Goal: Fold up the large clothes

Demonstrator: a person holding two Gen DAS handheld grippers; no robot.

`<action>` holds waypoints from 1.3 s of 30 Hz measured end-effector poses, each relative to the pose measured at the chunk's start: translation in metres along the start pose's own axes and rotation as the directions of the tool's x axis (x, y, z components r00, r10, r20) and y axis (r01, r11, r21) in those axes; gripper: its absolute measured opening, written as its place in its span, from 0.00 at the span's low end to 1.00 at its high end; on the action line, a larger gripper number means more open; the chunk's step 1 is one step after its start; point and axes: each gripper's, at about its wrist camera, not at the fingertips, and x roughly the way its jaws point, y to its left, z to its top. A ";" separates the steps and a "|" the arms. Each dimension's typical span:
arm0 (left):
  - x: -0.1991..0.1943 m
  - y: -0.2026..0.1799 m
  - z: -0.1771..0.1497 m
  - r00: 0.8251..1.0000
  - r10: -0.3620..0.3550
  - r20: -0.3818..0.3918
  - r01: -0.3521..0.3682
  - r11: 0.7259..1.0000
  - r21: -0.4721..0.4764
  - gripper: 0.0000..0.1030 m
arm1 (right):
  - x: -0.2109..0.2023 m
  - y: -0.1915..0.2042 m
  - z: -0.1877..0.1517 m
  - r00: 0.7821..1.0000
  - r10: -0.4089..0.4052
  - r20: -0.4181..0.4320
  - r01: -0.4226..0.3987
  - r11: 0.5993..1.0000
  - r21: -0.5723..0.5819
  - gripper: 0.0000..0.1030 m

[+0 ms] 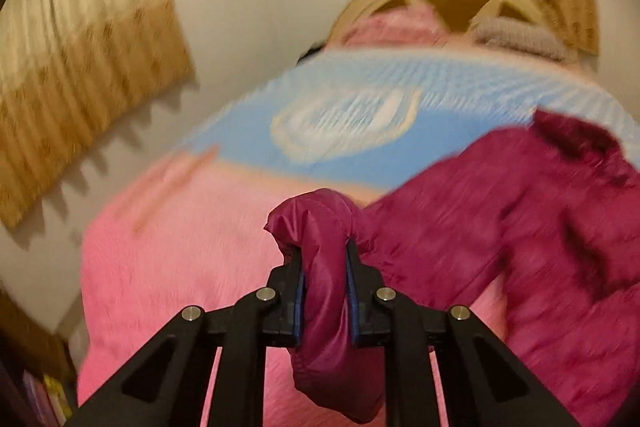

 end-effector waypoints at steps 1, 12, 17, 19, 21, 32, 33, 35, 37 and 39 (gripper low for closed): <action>-0.009 -0.015 0.012 0.999 -0.023 0.032 0.022 1.000 0.020 0.16 | 0.001 -0.006 0.000 1.000 -0.002 0.002 0.002 1.000 0.024 0.81; -0.032 -0.196 0.031 0.958 -0.279 0.069 0.256 0.936 0.241 0.17 | 0.016 -0.020 -0.012 0.999 0.025 -0.039 -0.020 0.993 0.119 0.81; -0.038 -0.243 0.008 0.958 -0.275 0.085 0.234 0.917 0.324 0.77 | 0.022 -0.022 -0.016 0.998 0.026 -0.062 -0.017 0.990 0.138 0.84; -0.047 -0.245 0.005 0.956 -0.260 0.138 0.205 0.924 0.322 0.88 | 0.022 -0.021 -0.016 0.998 0.023 -0.062 -0.014 0.991 0.135 0.85; -0.047 -0.238 0.004 0.956 -0.259 0.139 0.206 0.927 0.314 0.91 | 0.023 -0.021 -0.017 0.997 0.023 -0.068 -0.013 0.991 0.136 0.85; 0.027 -0.139 -0.014 0.992 -0.124 -0.003 0.124 0.987 0.102 0.91 | 0.008 -0.022 -0.009 0.997 0.071 -0.028 -0.066 0.987 0.148 0.86; 0.035 -0.132 -0.017 0.993 -0.115 -0.022 0.116 0.991 0.074 0.91 | 0.002 -0.021 -0.005 0.996 0.088 -0.012 -0.085 0.984 0.159 0.86; 0.047 -0.124 -0.022 0.991 -0.119 -0.057 0.121 0.992 0.030 0.91 | -0.008 -0.016 0.003 0.989 0.146 0.010 -0.145 0.975 0.169 0.86; 0.056 -0.119 -0.028 0.989 -0.118 -0.090 0.119 0.993 0.000 0.91 | -0.018 -0.006 0.016 0.974 0.223 0.037 -0.226 0.959 0.171 0.85; 0.061 -0.119 -0.032 0.988 -0.115 -0.101 0.114 0.993 -0.009 0.91 | -0.023 0.009 0.031 0.945 0.323 0.050 -0.327 0.931 0.161 0.83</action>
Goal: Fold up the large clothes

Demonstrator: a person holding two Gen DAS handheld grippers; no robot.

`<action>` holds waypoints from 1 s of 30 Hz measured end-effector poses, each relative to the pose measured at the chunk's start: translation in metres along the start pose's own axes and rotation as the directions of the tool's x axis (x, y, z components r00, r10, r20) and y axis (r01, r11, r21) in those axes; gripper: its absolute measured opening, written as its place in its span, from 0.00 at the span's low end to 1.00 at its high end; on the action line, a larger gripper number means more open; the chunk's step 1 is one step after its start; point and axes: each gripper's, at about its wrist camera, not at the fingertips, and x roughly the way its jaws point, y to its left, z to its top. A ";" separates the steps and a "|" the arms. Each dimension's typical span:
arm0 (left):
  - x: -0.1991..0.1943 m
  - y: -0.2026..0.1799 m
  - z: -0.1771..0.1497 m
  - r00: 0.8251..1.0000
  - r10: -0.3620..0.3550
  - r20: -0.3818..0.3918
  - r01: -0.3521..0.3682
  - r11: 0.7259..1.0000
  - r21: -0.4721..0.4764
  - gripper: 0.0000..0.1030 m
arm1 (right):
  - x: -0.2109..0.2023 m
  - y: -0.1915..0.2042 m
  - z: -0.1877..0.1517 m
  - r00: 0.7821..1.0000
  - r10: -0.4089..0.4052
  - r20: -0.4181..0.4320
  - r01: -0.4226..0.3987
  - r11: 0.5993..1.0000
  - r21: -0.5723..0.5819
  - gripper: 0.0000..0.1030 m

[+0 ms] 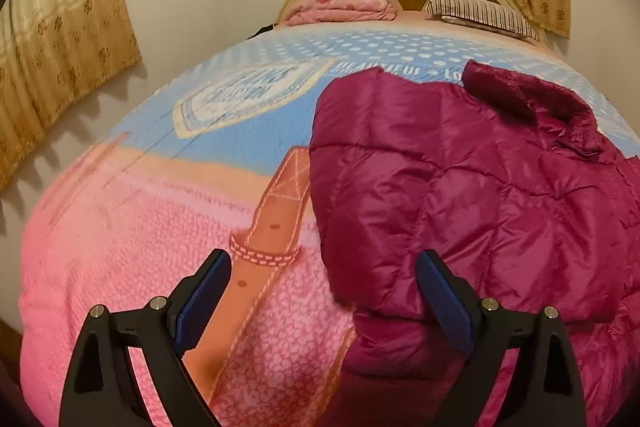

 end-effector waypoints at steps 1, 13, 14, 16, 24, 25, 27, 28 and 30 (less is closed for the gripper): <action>0.001 0.000 -0.001 1.000 0.002 -0.002 -0.002 1.000 -0.001 0.91 | 0.004 0.007 0.005 0.999 0.043 -0.011 -0.043 0.999 0.001 0.80; 0.007 0.009 -0.003 1.000 0.007 -0.011 -0.007 1.000 -0.022 0.91 | 0.078 0.063 0.026 0.980 0.163 -0.111 -0.166 0.986 -0.014 0.50; 0.008 0.009 -0.003 1.000 0.006 -0.015 -0.007 1.000 -0.020 0.91 | 0.081 0.066 0.024 0.978 0.170 -0.124 -0.174 0.984 -0.023 0.42; 0.009 0.008 -0.004 1.000 0.009 -0.017 -0.009 1.000 -0.019 0.91 | 0.078 0.067 0.021 0.978 0.164 -0.125 -0.171 0.984 -0.043 0.22; 0.008 0.014 -0.002 0.999 0.021 -0.024 -0.022 1.000 -0.020 0.91 | 0.046 0.044 0.024 0.994 0.094 -0.056 -0.098 0.992 -0.074 0.11; 0.008 0.014 -0.002 0.999 0.023 -0.026 -0.023 1.000 -0.020 0.91 | 0.043 0.040 0.024 0.995 0.085 -0.049 -0.088 0.993 -0.074 0.11; 0.008 0.016 -0.002 0.999 0.026 -0.030 -0.026 0.999 -0.018 0.91 | 0.035 0.028 0.024 0.998 0.058 -0.033 -0.061 0.995 -0.073 0.10; 0.009 0.017 -0.002 0.999 0.030 -0.031 -0.030 0.999 -0.016 0.91 | 0.031 0.023 0.024 0.999 0.045 -0.028 -0.047 0.997 -0.069 0.10; 0.009 0.017 -0.001 0.999 0.035 -0.031 -0.036 0.999 -0.014 0.91 | 0.025 0.008 0.023 1.000 0.021 -0.021 -0.022 0.998 -0.055 0.10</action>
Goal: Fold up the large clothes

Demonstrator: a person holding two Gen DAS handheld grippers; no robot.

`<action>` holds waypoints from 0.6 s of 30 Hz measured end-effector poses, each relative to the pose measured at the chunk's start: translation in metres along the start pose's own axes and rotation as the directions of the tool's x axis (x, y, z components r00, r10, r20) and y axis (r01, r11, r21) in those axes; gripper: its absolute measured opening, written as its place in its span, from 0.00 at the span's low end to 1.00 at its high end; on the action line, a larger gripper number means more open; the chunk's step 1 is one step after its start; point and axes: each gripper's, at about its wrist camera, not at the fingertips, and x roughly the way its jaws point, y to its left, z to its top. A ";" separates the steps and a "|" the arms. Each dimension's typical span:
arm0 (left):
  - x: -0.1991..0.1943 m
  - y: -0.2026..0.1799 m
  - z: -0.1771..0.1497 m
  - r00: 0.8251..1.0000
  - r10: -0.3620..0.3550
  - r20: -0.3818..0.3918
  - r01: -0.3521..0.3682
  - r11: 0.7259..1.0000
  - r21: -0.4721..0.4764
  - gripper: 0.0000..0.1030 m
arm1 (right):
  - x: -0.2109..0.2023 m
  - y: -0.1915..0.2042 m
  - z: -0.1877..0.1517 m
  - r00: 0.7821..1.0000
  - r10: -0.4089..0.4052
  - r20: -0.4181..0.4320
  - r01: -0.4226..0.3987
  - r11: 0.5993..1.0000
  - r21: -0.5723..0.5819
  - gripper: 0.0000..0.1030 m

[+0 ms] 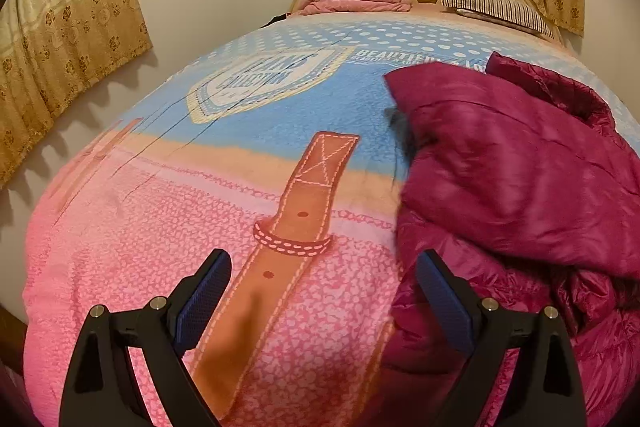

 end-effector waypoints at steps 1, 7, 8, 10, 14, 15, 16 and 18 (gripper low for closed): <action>0.000 0.000 0.000 1.000 -0.002 -0.002 0.002 1.000 0.000 0.91 | -0.002 -0.006 -0.001 1.000 -0.010 0.000 0.010 1.000 0.006 0.10; -0.001 -0.007 0.001 1.000 -0.002 -0.003 0.002 1.000 0.026 0.91 | -0.006 -0.036 -0.014 0.999 -0.048 -0.020 0.048 0.998 0.030 0.10; -0.002 -0.008 0.001 1.000 -0.002 -0.003 0.002 0.999 0.035 0.91 | -0.007 -0.040 -0.017 0.998 -0.050 -0.023 0.051 0.998 0.035 0.10; -0.002 -0.009 0.002 1.000 -0.009 -0.025 0.010 0.999 0.045 0.91 | -0.006 -0.045 -0.023 0.998 -0.051 -0.031 0.052 0.998 0.038 0.10; -0.016 -0.004 0.019 0.998 -0.047 -0.042 0.049 0.998 0.044 0.91 | -0.006 -0.052 -0.028 0.998 -0.045 -0.054 0.047 0.998 0.044 0.21; -0.023 -0.003 0.026 0.998 -0.056 -0.022 0.057 0.997 0.049 0.91 | -0.008 -0.054 -0.028 0.997 -0.055 -0.056 0.058 0.997 0.051 0.29; -0.031 -0.002 0.034 0.998 -0.059 0.003 0.059 0.997 0.055 0.91 | -0.012 -0.057 -0.028 0.996 -0.069 -0.055 0.072 0.996 0.056 0.43; -0.043 -0.005 0.049 0.997 -0.066 0.051 0.062 0.996 0.067 0.91 | -0.023 -0.060 -0.024 0.993 -0.117 -0.032 0.119 0.991 0.067 0.46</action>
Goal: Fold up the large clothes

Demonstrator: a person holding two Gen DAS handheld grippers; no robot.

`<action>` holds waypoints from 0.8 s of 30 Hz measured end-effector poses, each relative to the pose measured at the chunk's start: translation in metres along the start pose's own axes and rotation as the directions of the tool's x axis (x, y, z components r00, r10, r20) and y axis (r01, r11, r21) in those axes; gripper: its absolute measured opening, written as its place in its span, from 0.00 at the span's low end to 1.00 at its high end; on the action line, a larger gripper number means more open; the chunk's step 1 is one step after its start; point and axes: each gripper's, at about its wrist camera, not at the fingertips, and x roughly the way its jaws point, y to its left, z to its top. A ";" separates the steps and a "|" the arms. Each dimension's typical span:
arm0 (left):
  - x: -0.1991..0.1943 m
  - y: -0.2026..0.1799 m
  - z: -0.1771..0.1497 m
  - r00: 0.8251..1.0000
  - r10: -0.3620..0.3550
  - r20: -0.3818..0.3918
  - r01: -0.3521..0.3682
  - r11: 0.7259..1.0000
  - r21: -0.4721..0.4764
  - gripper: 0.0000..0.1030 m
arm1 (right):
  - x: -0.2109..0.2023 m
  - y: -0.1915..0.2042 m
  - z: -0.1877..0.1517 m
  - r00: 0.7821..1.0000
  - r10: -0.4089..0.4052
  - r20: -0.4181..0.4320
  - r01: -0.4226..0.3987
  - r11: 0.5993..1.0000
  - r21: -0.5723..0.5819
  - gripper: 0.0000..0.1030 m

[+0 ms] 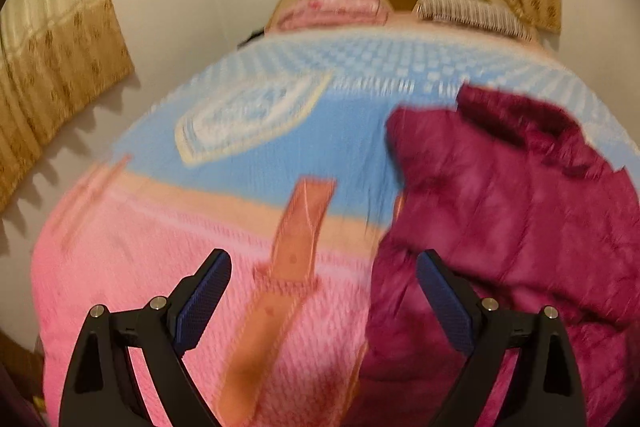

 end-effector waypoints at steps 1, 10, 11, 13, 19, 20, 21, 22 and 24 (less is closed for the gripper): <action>-0.001 -0.003 0.006 1.000 -0.005 0.011 0.005 1.000 0.001 0.91 | -0.006 -0.002 0.004 0.999 -0.032 0.018 0.032 0.999 0.007 0.46; 0.047 -0.065 0.036 0.977 -0.212 -0.022 0.212 0.977 -0.010 0.91 | 0.006 0.042 0.037 0.990 0.107 0.088 -0.107 0.994 -0.012 0.46; 0.057 -0.073 0.034 0.977 -0.212 -0.033 0.212 0.977 0.004 0.91 | 0.015 0.046 0.039 0.990 0.119 0.074 -0.119 0.993 -0.007 0.46; 0.074 -0.085 0.025 0.981 -0.185 -0.060 0.187 0.982 0.022 0.91 | 0.028 0.051 0.040 0.992 0.109 0.063 -0.108 0.994 -0.016 0.46; 0.100 -0.091 0.000 0.977 -0.193 -0.097 0.194 0.981 0.010 0.93 | 0.062 0.040 0.026 0.998 0.055 0.009 -0.055 0.998 -0.010 0.44; 0.100 -0.092 -0.001 0.977 -0.193 -0.094 0.195 0.981 0.014 0.94 | 0.065 0.038 0.023 0.998 0.055 0.007 -0.055 0.998 -0.013 0.44; 0.100 -0.094 -0.001 0.977 -0.192 -0.093 0.194 0.981 0.020 0.94 | 0.066 0.037 0.018 0.999 0.049 0.008 -0.049 0.999 -0.023 0.44; 0.101 -0.095 -0.002 0.977 -0.189 -0.094 0.192 0.981 0.023 0.95 | 0.068 0.038 0.016 0.999 0.042 0.009 -0.041 0.999 -0.031 0.44; 0.104 -0.094 -0.002 0.978 -0.185 -0.098 0.188 0.982 0.023 0.96 | 0.071 0.040 0.012 0.999 0.035 0.008 -0.034 0.999 -0.036 0.44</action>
